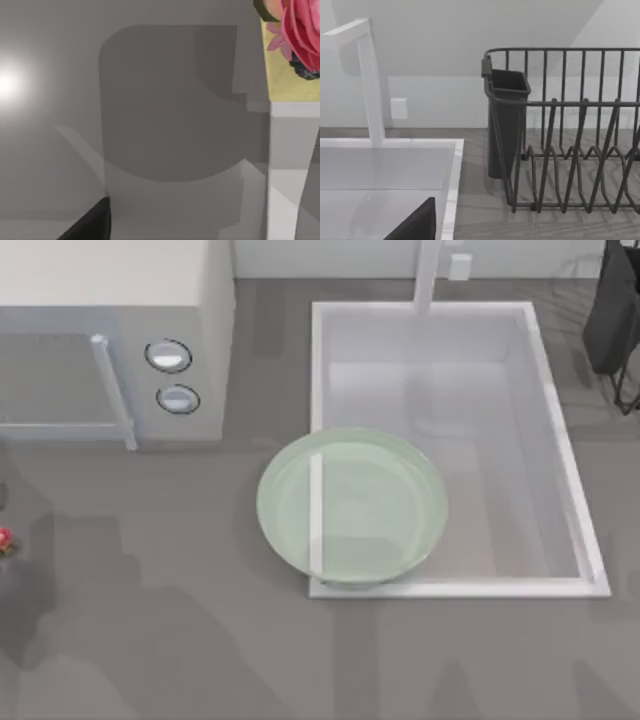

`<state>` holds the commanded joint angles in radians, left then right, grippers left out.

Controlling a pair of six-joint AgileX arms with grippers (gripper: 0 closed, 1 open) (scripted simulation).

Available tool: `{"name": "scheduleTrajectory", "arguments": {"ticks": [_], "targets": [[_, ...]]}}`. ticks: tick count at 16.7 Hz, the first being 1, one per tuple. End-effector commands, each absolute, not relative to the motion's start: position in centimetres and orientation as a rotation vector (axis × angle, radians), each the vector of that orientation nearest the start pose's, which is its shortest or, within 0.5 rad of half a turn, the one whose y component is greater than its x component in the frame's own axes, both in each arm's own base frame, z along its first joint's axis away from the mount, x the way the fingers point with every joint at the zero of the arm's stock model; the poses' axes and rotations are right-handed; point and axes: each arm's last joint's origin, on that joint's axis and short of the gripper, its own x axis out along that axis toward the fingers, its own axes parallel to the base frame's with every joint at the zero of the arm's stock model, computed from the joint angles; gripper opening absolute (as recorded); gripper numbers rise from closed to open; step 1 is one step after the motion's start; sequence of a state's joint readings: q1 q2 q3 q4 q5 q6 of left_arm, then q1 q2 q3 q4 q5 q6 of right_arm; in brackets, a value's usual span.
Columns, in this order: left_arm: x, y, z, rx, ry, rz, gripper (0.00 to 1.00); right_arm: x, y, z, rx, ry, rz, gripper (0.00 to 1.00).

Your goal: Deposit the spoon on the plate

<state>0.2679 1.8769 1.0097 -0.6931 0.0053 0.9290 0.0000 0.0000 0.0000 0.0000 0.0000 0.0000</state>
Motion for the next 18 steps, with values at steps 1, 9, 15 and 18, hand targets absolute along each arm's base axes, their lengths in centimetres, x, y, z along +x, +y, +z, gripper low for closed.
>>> {"name": "scheduleTrajectory", "arguments": {"ticks": [1, 9, 15, 18], "targets": [[29.79, 8.33, 9.73, 0.513, 1.501, -0.513, 1.00, 10.57, -0.12, 16.00, 0.000, 0.000, 0.000, 1.00], [29.68, 8.31, 9.21, 0.512, 1.504, -0.515, 0.77, 10.57, -0.12, 16.00, 0.000, 0.000, 0.000, 1.00], [29.68, 8.31, 9.21, 0.512, 1.504, -0.515, 0.32, 10.57, -0.12, 16.00, 0.000, 0.000, 0.000, 1.00], [29.68, 8.31, 9.21, 0.512, 1.504, -0.515, 0.10, 10.57, -0.12, 16.00, 0.000, 0.000, 0.000, 1.00]]}}
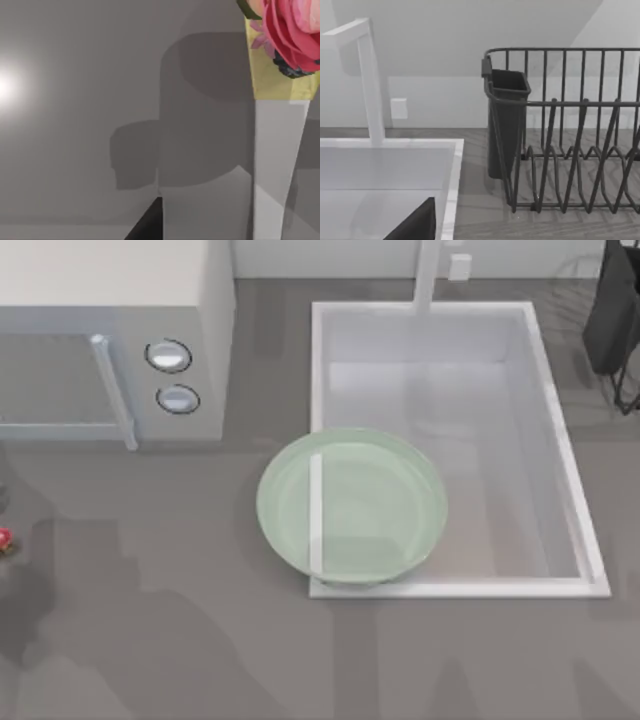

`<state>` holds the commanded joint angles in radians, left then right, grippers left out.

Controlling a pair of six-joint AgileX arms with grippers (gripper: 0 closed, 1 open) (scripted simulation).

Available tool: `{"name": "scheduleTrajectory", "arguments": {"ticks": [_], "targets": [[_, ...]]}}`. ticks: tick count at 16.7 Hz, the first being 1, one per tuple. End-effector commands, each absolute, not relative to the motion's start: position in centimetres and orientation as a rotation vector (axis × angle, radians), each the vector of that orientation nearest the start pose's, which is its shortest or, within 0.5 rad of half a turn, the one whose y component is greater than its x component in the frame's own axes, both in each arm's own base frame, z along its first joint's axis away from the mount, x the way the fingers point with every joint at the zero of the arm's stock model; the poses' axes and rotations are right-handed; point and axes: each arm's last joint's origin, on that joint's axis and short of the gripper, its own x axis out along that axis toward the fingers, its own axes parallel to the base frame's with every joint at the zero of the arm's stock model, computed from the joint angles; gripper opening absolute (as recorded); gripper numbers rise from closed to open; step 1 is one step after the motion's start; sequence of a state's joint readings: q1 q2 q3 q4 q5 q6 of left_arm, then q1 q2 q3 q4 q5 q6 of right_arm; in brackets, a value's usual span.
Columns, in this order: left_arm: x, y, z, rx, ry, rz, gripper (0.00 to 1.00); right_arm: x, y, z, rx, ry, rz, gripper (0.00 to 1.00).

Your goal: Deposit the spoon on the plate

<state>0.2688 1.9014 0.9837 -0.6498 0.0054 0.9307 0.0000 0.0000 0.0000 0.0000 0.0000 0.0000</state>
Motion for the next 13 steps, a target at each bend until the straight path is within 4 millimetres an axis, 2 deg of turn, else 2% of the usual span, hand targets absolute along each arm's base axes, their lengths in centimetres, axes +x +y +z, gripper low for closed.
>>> {"name": "scheduleTrajectory", "arguments": {"ticks": [1, 2, 9, 10, 13], "targets": [[29.7, 8.3, 9.2, 0.512, 1.504, -0.515, 0.02, 10.6, -0.1, 16.0, 0.000, 0.000, 0.000, 1.00], [29.7, 8.3, 9.2, 0.512, 1.504, -0.515, 0.00, 10.6, -0.1, 16.0, 0.000, 0.000, 0.000, 1.00], [29.7, 8.3, 9.2, 0.512, 1.504, -0.515, 0.00, 10.6, -0.1, 16.0, 0.000, 0.000, 0.000, 1.00], [29.6, 8.2, 11.4, 0.494, 1.480, -0.510, 0.00, 10.6, -0.1, 16.0, 0.000, 0.000, 0.000, 1.00], [29.8, 8.3, 12.3, 0.495, 1.479, -0.511, 0.00, 10.6, -0.1, 16.0, 0.000, 0.000, 0.000, 1.00]]}}
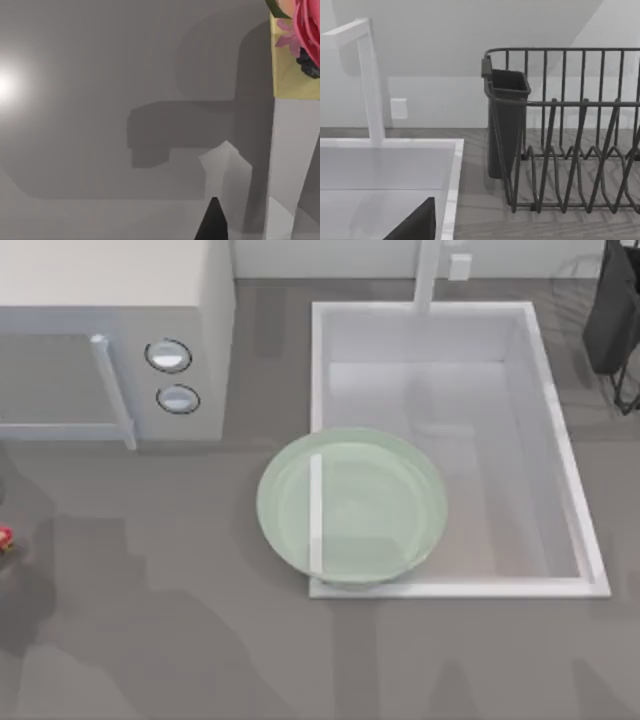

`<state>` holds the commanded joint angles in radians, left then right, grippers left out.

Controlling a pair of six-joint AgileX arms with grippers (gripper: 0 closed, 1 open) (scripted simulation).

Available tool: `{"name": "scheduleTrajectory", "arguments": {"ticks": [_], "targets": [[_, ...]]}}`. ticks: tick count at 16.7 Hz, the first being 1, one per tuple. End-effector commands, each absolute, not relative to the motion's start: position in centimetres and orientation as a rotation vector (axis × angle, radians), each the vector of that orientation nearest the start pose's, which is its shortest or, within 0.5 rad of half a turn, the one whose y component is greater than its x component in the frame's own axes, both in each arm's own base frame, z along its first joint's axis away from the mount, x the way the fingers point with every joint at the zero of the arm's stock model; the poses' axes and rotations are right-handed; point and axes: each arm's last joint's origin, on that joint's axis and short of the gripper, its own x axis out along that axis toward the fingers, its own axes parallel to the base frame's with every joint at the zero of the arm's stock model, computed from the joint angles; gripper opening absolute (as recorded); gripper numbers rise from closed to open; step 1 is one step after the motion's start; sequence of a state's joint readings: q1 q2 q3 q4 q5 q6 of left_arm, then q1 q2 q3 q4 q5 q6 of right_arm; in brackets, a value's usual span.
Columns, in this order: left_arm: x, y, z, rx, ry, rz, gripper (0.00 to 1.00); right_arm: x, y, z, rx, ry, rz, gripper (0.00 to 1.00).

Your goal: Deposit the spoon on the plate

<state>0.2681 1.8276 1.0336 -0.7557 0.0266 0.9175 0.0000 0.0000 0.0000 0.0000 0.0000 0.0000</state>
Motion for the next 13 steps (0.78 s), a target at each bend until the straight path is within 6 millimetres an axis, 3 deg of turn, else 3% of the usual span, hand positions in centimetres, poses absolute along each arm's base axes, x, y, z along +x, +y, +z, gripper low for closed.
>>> {"name": "scheduleTrajectory", "arguments": {"ticks": [9, 13], "targets": [[29.6, 8.2, 21.0, 0.493, 1.484, -0.513, 0.00, 10.6, -0.1, 16.0, 0.000, 0.000, 0.000, 1.00], [29.6, 8.2, 21.4, 0.494, 1.480, -0.510, 0.00, 10.6, -0.1, 16.0, 0.000, 0.000, 0.000, 1.00]]}}
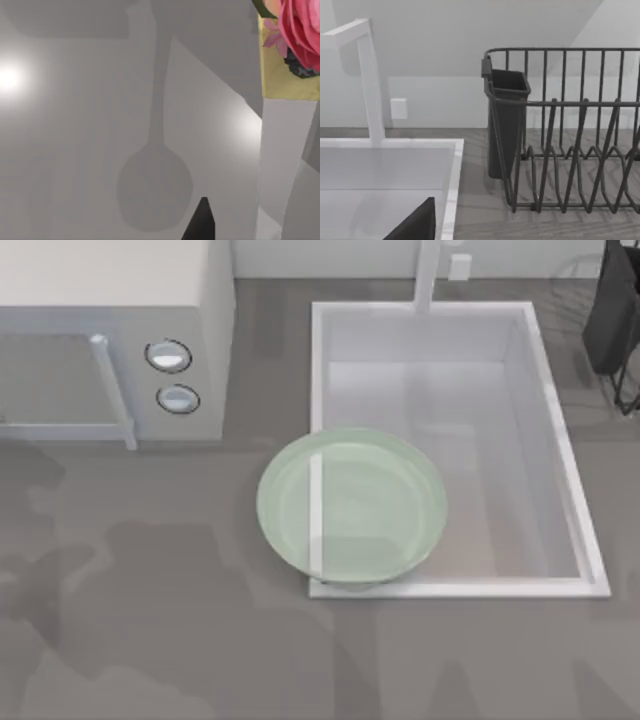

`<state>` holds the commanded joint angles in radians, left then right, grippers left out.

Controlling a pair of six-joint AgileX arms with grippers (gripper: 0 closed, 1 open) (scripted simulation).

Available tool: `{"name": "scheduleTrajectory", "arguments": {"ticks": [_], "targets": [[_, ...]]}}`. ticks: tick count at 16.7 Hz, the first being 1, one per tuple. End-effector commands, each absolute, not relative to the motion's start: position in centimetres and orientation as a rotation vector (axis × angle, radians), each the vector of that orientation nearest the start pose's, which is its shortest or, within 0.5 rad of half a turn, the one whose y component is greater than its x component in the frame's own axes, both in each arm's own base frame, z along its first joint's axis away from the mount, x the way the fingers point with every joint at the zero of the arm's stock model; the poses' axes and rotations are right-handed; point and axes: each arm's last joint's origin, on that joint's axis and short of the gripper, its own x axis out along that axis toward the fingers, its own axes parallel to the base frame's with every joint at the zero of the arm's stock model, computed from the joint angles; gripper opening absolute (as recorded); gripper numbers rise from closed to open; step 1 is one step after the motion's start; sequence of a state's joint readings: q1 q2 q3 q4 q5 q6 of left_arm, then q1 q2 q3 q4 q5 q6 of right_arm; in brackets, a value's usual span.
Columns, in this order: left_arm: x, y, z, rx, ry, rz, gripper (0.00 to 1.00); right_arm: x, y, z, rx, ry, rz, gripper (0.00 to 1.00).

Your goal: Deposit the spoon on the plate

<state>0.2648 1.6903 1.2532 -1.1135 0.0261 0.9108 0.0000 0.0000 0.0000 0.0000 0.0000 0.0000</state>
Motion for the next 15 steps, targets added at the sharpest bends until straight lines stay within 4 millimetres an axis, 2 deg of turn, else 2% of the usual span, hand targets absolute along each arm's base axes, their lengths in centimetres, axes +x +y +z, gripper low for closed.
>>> {"name": "scheduleTrajectory", "arguments": {"ticks": [3, 6, 8, 10, 15], "targets": [[29.7, 7.9, 21.1, 0.497, 1.486, -0.525, 0.00, 10.6, -0.1, 16.0, 0.000, 0.000, 0.000, 1.00], [30.6, 5.1, 20.6, 0.546, 1.495, -0.627, 0.00, 10.6, -0.1, 16.0, 0.000, 0.000, 0.000, 1.00], [31.6, 1.7, 20.1, 0.608, 1.501, -0.740, 0.00, 10.6, -0.1, 16.0, 0.000, 0.000, 0.000, 1.00], [32.6, -2.7, 19.5, 0.685, 1.507, -0.870, 0.00, 10.6, -0.1, 16.0, 0.000, 0.000, 0.000, 1.00], [34.5, -15.3, 17.2, 0.890, 1.491, -1.163, 0.00, 10.6, -0.1, 16.0, 0.000, 0.000, 0.000, 1.00]]}}
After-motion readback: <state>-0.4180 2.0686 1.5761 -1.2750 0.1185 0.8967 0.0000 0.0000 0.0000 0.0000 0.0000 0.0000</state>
